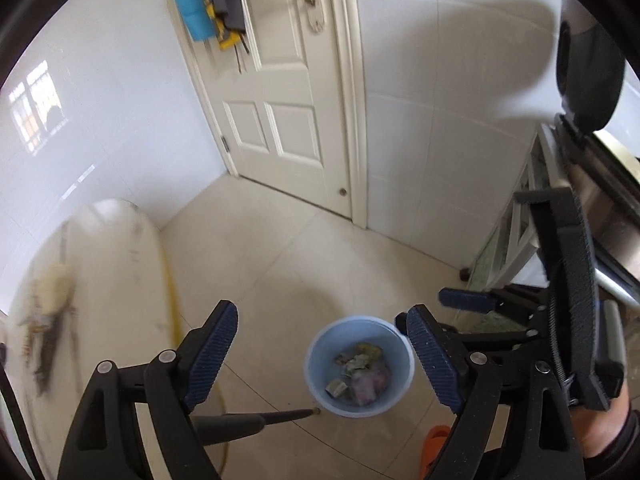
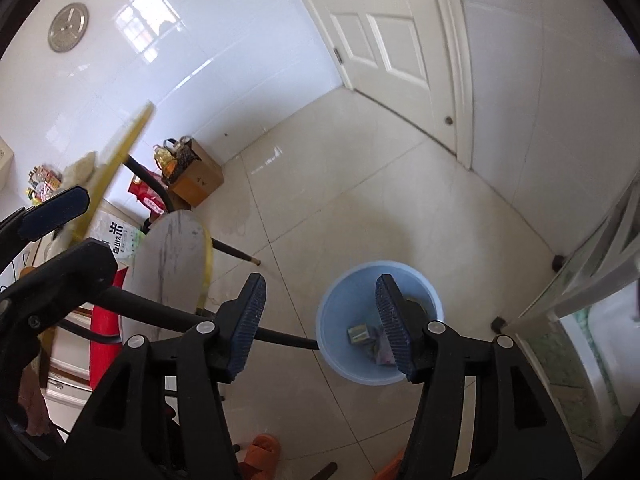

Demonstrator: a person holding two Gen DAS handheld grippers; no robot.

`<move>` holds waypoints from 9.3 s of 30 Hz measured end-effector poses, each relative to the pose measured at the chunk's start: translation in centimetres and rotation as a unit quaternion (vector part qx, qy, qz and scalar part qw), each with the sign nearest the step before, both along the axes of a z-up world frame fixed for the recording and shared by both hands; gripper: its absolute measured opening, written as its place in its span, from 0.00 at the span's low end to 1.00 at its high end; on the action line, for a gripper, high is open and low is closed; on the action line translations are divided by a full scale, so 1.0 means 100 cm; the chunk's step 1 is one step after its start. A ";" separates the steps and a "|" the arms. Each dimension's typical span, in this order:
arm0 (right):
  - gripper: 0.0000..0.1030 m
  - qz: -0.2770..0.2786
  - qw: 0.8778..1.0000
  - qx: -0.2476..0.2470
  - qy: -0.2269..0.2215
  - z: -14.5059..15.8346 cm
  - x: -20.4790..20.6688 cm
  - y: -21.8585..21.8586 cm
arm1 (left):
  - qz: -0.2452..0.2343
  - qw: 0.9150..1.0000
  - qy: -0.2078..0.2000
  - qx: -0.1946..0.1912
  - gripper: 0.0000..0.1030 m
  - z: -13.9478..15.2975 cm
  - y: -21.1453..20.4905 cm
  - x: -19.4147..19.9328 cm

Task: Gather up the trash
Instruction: 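Move both open tools back over the table trash, then grasp the black snack packet with the left tool while the right grasps the bread bun, then carry the packet and bun over the blue bucket and open both tools, then move both open tools back over the table trash, then grasp the red-checkered packet with the left tool while the right grasps the clear plastic bag, then carry the packet and plastic bag over the blue bucket and open both tools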

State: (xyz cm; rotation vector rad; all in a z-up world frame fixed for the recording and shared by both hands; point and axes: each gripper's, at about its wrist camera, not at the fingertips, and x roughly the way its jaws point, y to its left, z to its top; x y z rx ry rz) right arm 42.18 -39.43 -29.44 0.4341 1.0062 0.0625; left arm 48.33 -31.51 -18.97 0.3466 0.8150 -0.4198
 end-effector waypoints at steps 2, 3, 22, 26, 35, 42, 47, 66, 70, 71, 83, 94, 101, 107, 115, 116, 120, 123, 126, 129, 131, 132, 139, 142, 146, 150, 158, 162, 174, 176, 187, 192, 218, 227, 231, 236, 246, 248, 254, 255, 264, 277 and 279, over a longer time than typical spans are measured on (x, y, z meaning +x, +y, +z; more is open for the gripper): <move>0.57 -0.001 1.000 -0.014 -0.018 0.023 -0.009 0.007 | 0.001 1.000 -0.014 -0.007 0.83 0.014 0.012 -0.015; 0.61 -0.001 1.000 -0.018 -0.025 0.034 -0.013 0.010 | 0.003 1.000 -0.022 -0.013 0.87 0.023 0.020 -0.024; 0.76 0.100 0.981 -0.097 -0.135 0.176 0.001 0.207 | 0.122 0.988 -0.097 -0.016 0.99 0.094 0.266 -0.109; 0.76 0.126 0.979 -0.103 -0.123 0.168 0.024 0.238 | 0.138 0.989 -0.056 -0.020 0.99 0.085 0.292 -0.079; 0.76 0.168 0.975 -0.117 -0.083 0.137 0.089 0.255 | 0.129 0.991 0.035 -0.021 0.96 0.043 0.298 0.023; 0.76 0.183 0.974 -0.115 -0.064 0.112 0.132 0.258 | 0.135 0.987 0.075 -0.038 0.62 0.023 0.303 0.071; 0.76 0.193 0.973 -0.112 -0.057 0.101 0.158 0.263 | 0.128 0.987 0.078 -0.057 0.30 0.020 0.310 0.087; 0.57 0.246 0.962 -0.120 -0.024 0.068 0.215 0.328 | 0.141 0.982 0.083 -0.099 0.02 0.038 0.387 0.039; 0.55 0.247 0.962 -0.117 -0.025 0.071 0.208 0.321 | 0.141 0.982 0.075 -0.103 0.02 0.045 0.385 0.032; 0.54 0.246 0.961 -0.120 -0.029 0.073 0.202 0.318 | 0.140 0.982 0.073 -0.105 0.02 0.048 0.384 0.030; 0.54 0.235 0.967 -0.078 -0.057 0.104 0.117 0.270 | 0.171 0.984 0.038 -0.027 0.44 0.044 0.364 0.019; 0.54 0.215 0.972 -0.058 -0.072 0.116 0.077 0.238 | 0.177 0.981 0.050 -0.055 0.04 0.032 0.356 0.027; 0.54 0.202 0.974 -0.042 -0.093 0.127 0.058 0.214 | 0.142 0.984 0.029 -0.104 0.03 0.072 0.313 -0.006; 0.54 0.159 0.980 -0.044 -0.112 0.140 0.025 0.160 | 0.079 0.989 0.021 -0.124 0.04 0.098 0.239 -0.027; 0.54 0.095 0.989 -0.061 -0.099 0.133 -0.012 0.078 | -0.006 0.994 0.054 -0.098 0.04 0.077 0.120 -0.027; 0.54 0.087 0.990 -0.062 -0.096 0.129 -0.016 0.068 | -0.012 0.994 0.060 -0.092 0.04 0.073 0.108 -0.024; 0.54 0.056 0.994 -0.059 -0.078 0.111 -0.023 0.027 | -0.035 0.993 0.092 -0.069 0.04 0.043 0.064 -0.004; 0.54 0.041 0.996 -0.053 -0.061 0.093 -0.025 0.004 | -0.044 0.991 0.112 -0.053 0.04 0.021 0.039 0.015; 0.54 0.033 0.997 -0.045 -0.044 0.072 -0.021 -0.010 | -0.047 0.990 0.124 -0.039 0.06 0.004 0.021 0.032; 0.54 0.028 0.999 -0.036 -0.029 0.052 -0.015 -0.021 | -0.046 0.989 0.135 -0.029 0.10 -0.012 0.008 0.050; 0.54 0.025 0.999 -0.031 -0.020 0.040 -0.011 -0.027 | -0.040 0.990 0.136 -0.020 0.18 -0.023 -0.001 0.063; 0.54 0.024 0.999 -0.028 -0.016 0.034 -0.009 -0.029 | -0.031 0.990 0.133 -0.017 0.25 -0.024 -0.001 0.069; 0.56 0.031 0.999 -0.008 0.009 0.004 0.005 -0.028 | -0.011 0.994 0.107 -0.015 0.44 -0.023 -0.013 0.073; 0.61 0.036 0.999 -0.004 0.011 0.000 0.010 -0.019 | 0.004 0.996 0.084 -0.025 0.48 -0.012 -0.008 0.067; 0.69 0.037 0.999 -0.013 0.010 0.006 0.013 -0.008 | 0.011 0.997 0.069 -0.038 0.51 0.006 0.011 0.052; 0.70 0.038 0.999 -0.025 -0.004 0.027 0.011 0.006 | 0.021 0.997 0.049 -0.053 0.63 0.029 0.044 0.035; 0.76 0.077 0.993 -0.063 -0.069 0.107 0.016 0.073 | 0.064 0.996 -0.020 -0.059 0.84 0.079 0.141 -0.005; 0.77 0.107 0.987 -0.074 -0.091 0.135 0.026 0.120 | 0.104 0.993 -0.045 -0.038 0.89 0.092 0.196 -0.023; 0.77 0.196 0.970 -0.107 -0.098 0.154 0.097 0.254 | 0.218 0.976 -0.004 0.005 0.90 0.048 0.325 0.038; 0.77 0.208 0.968 -0.109 -0.087 0.147 0.113 0.266 | 0.211 0.977 0.016 -0.004 0.89 0.038 0.326 0.059; 0.79 0.252 0.960 -0.091 -0.077 0.119 0.178 0.297 | 0.196 0.979 0.059 -0.011 0.89 0.002 0.349 0.152; 0.84 0.281 0.953 -0.072 -0.087 0.113 0.201 0.322 | 0.193 0.977 0.067 -0.055 0.82 -0.011 0.363 0.170; 0.20 0.305 0.944 -0.093 -0.085 0.122 0.184 0.360 | 0.174 0.980 0.056 -0.083 0.07 0.049 0.369 0.056; 0.20 0.260 0.955 -0.070 -0.121 0.168 0.108 0.286 | 0.109 0.989 -0.008 -0.103 0.08 0.111 0.307 -0.029; 0.20 0.226 0.963 -0.065 -0.131 0.178 0.066 0.235 | 0.064 0.993 -0.014 -0.097 0.08 0.122 0.249 -0.062; 0.20 0.174 0.974 -0.062 -0.128 0.175 0.017 0.162 | 0.014 0.996 0.000 -0.091 0.08 0.114 0.172 -0.075; 0.20 0.096 0.991 -0.040 -0.080 0.116 -0.015 0.052 | -0.031 0.992 0.094 -0.076 0.08 0.045 0.068 -0.029; 0.20 0.087 0.993 -0.032 -0.067 0.098 -0.010 0.038 | -0.034 0.991 0.113 -0.068 0.08 0.025 0.057 -0.013; 0.20 0.063 0.998 -0.009 -0.023 0.042 0.008 0.003 | -0.024 0.986 0.156 -0.053 0.14 -0.028 0.036 0.032; 0.20 0.061 0.998 -0.005 -0.016 0.033 0.012 0.000 | -0.018 0.986 0.158 -0.047 0.15 -0.034 0.036 0.037; 0.22 0.047 0.998 0.021 0.023 -0.022 0.037 -0.020 | 0.003 0.988 0.148 -0.042 0.54 -0.040 0.004 0.058; 0.50 0.037 0.999 0.011 0.023 -0.008 0.028 -0.006 | -0.001 0.991 0.109 -0.078 0.61 0.019 0.050 0.013; 0.55 0.037 0.999 0.002 0.016 0.004 0.024 0.000 | 0.000 0.992 0.092 -0.086 0.62 0.035 0.067 -0.002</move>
